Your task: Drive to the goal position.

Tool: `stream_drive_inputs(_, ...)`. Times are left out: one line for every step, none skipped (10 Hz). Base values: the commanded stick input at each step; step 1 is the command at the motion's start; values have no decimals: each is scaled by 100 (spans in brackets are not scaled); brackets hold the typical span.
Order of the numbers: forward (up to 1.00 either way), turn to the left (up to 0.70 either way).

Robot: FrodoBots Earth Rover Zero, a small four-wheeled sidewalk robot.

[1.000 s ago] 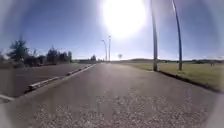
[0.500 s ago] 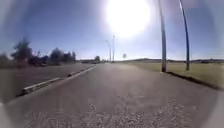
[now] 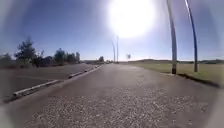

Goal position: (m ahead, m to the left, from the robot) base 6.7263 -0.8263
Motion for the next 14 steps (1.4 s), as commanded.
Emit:
stream_drive_inputs(100,0)
stream_drive_inputs(100,0)
stream_drive_inputs(100,0)
stream_drive_inputs(100,0)
stream_drive_inputs(100,0)
stream_drive_inputs(100,0)
stream_drive_inputs(100,0)
stream_drive_inputs(100,0)
stream_drive_inputs(100,0)
stream_drive_inputs(100,0)
stream_drive_inputs(100,0)
stream_drive_inputs(100,0)
stream_drive_inputs(100,0)
stream_drive_inputs(100,0)
